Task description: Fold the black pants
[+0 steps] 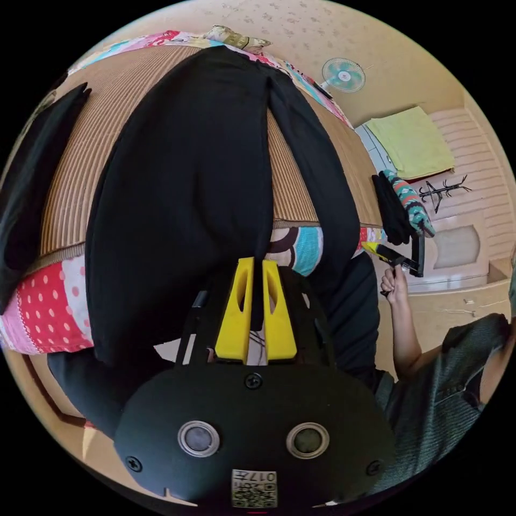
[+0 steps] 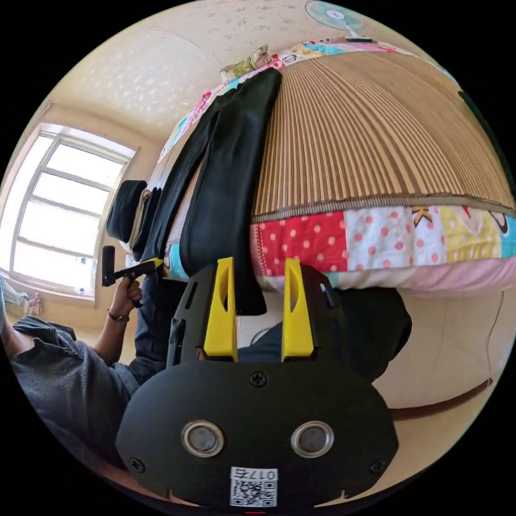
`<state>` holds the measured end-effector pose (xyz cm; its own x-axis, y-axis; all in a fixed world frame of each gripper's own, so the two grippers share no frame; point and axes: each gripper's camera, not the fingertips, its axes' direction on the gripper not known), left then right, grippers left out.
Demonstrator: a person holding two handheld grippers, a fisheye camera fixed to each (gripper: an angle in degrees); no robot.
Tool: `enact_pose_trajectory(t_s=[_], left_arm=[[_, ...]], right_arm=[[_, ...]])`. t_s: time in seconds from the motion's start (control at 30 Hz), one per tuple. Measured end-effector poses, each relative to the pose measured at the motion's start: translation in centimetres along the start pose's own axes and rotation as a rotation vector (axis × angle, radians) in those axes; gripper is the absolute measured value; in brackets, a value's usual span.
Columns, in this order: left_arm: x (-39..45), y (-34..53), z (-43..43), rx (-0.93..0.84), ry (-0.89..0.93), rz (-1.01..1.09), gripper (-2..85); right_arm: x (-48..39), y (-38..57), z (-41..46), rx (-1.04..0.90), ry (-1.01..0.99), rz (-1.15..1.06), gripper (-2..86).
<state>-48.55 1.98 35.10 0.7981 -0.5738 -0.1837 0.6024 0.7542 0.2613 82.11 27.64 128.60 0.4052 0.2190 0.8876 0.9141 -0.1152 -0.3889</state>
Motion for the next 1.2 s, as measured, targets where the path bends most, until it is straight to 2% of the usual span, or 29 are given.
enact_pose_trajectory(t_s=[0.07, 0.13, 0.3, 0.4, 0.47, 0.6, 0.7, 0.77, 0.83, 0.87, 0.93, 1.03, 1.1, 1.2], left_arm=[[1.1, 0.0, 0.7, -0.013, 0.069, 0.018, 3.6], [3.0, -0.2, 2.0, -0.038, 0.112, 0.062, 3.6], [7.3, -0.6, 3.9, -0.136, 0.143, 0.13, 4.7], [7.8, -0.3, 0.9, -0.132, 0.163, 0.164, 6.8], [8.1, 0.0, -2.2, -0.083, 0.189, 0.178, 8.8], [9.7, -2.1, -7.7, -0.034, 0.295, 0.216, 14.7], [9.7, -5.6, -9.3, -0.01, 0.461, 0.204, 18.1], [9.5, -7.8, -8.6, -0.054, 0.483, 0.19, 18.5], [9.1, -9.4, -7.4, -0.111, 0.473, 0.178, 15.8], [8.7, -9.9, -6.8, -0.143, 0.44, 0.177, 11.8], [8.2, -9.9, -6.4, -0.169, 0.366, 0.191, 4.9], [7.4, -9.6, -7.1, -0.147, 0.362, 0.196, 4.2], [7.0, -9.4, -7.7, -0.123, 0.406, 0.183, 4.2], [7.3, -9.3, -8.0, -0.112, 0.417, 0.185, 4.2]], right_arm=[[1.4, -0.2, 1.4, -0.124, -0.072, -0.005, 13.5], [1.6, -0.6, 2.3, -0.149, -0.114, -0.014, 12.7], [-1.3, -2.9, 5.0, -0.334, -0.028, -0.078, 4.1], [-4.0, -2.6, 3.2, -0.348, 0.03, -0.131, 2.7], [-6.4, -3.0, -0.3, -0.363, -0.078, -0.092, 2.1], [-14.7, -5.0, -4.4, -0.254, -0.247, -0.306, 1.6], [-19.8, -7.6, -2.4, -0.267, -0.28, -0.416, 1.5], [-23.0, -9.1, 1.1, -0.33, -0.275, -0.468, 1.6], [-24.7, -9.4, 3.0, -0.349, -0.285, -0.5, 1.7], [-25.3, -9.5, 3.9, -0.36, -0.298, -0.515, 1.8], [-25.1, -9.9, 4.4, -0.398, -0.311, -0.54, 1.9], [-21.8, -13.2, 2.5, -0.46, -0.421, -0.56, 2.1], [-18.3, -17.7, -0.3, -0.372, -0.415, -0.505, 2.6], [-11.9, -28.8, -3.7, -0.14, -0.242, -0.324, 7.7]])
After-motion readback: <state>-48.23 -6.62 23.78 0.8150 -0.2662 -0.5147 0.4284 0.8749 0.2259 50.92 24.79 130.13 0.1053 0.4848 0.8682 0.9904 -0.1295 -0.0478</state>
